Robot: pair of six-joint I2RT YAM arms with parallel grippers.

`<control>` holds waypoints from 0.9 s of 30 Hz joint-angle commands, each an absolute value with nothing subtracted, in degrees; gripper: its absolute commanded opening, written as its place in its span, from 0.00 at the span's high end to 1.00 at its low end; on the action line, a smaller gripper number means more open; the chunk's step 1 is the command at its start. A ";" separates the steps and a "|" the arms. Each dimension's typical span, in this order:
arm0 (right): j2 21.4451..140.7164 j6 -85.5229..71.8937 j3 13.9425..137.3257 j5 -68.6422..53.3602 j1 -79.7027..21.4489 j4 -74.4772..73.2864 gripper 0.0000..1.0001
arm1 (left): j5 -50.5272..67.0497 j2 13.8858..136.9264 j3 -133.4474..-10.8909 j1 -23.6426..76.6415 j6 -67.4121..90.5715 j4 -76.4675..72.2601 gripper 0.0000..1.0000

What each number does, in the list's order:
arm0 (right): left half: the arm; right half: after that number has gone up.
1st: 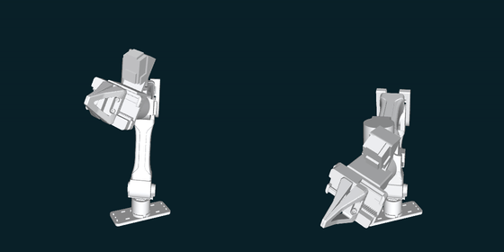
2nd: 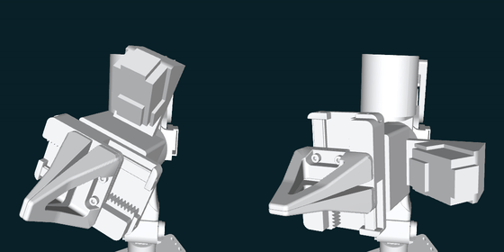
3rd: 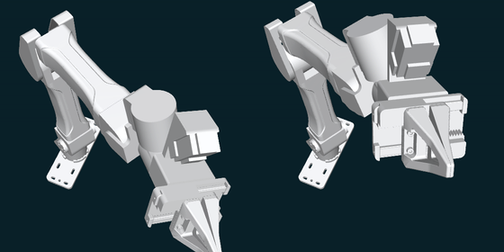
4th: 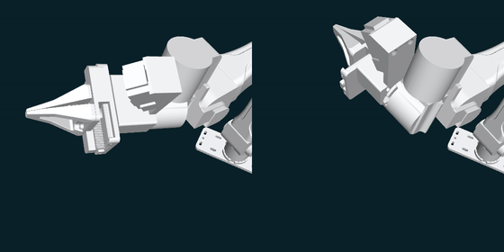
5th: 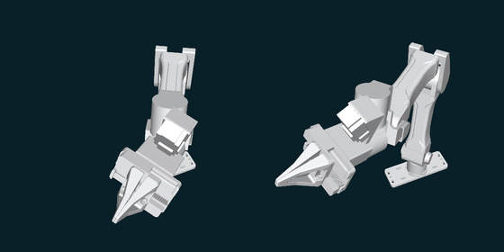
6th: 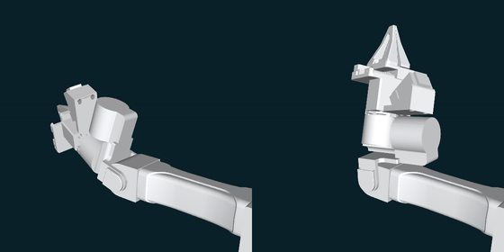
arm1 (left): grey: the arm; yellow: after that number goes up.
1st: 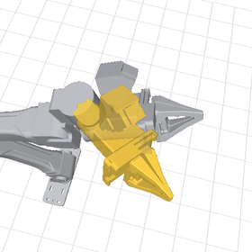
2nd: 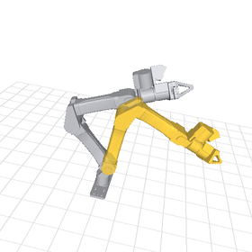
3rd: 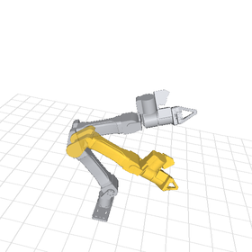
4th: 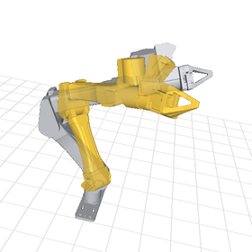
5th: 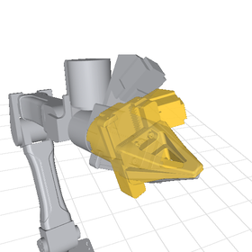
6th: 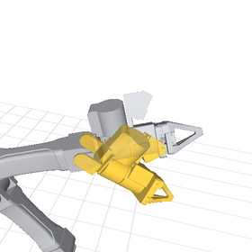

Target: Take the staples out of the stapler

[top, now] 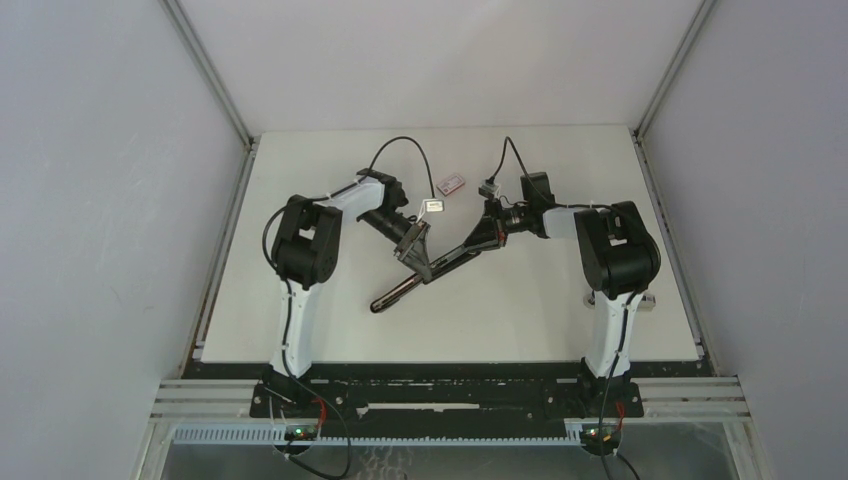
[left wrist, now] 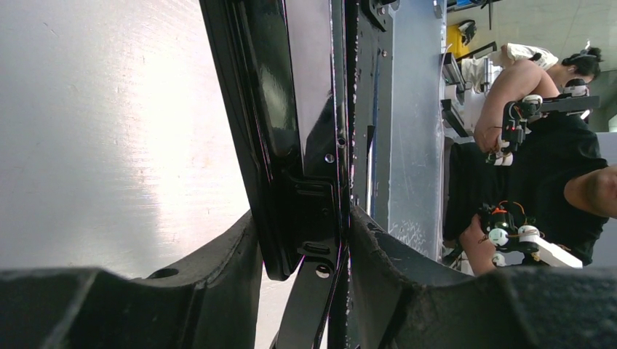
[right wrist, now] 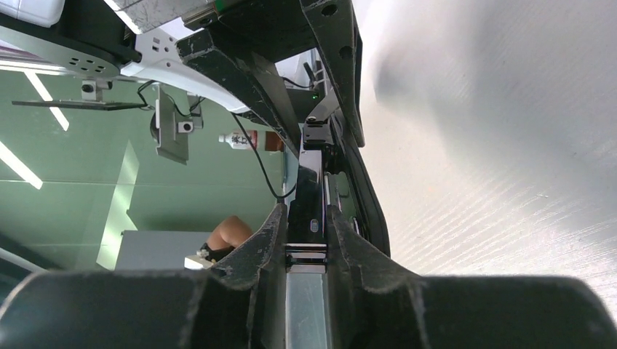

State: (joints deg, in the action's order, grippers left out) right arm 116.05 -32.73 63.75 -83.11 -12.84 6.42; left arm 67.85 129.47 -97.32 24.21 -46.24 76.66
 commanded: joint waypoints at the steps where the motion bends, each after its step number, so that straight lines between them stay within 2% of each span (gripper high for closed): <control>1: 112.50 -31.48 64.16 -84.33 -12.92 7.91 0.95 | 74.30 129.03 -99.87 24.60 -49.36 80.07 0.74; 2: 112.42 -31.57 64.16 -84.41 -13.00 8.07 0.96 | 74.56 129.18 -99.72 24.68 -49.42 80.09 0.70; 3: 112.29 -31.65 64.16 -84.52 -13.01 8.21 0.96 | 74.73 129.13 -99.60 24.70 -49.44 80.11 0.62; 5: 111.88 -31.73 64.16 -84.51 -13.01 8.43 0.97 | 75.01 129.27 -99.33 24.83 -49.40 80.15 0.56; 11: 109.61 -29.84 64.10 -84.46 -13.01 7.76 0.98 | 76.02 129.18 -98.70 25.31 -49.48 80.33 0.53; 16: 108.48 -29.59 64.07 -84.05 -13.16 7.73 0.98 | 77.03 129.16 -98.09 25.55 -49.43 80.33 0.38; 18: 108.41 -29.52 64.06 -83.86 -13.23 7.65 0.98 | 77.32 129.09 -98.18 25.68 -49.35 80.33 0.35; 21: 108.75 -29.48 64.07 -83.85 -13.27 7.60 0.98 | 77.35 128.95 -98.17 25.75 -49.39 80.34 0.40; 27: 109.49 -29.56 64.12 -83.98 -13.03 7.67 0.99 | 76.83 128.82 -97.81 25.75 -49.74 80.46 0.68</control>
State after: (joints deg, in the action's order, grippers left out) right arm 111.77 -30.24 63.31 -83.02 -12.91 6.22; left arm 73.52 129.78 -97.27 25.34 -47.83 79.09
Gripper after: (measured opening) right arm 0.194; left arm 0.427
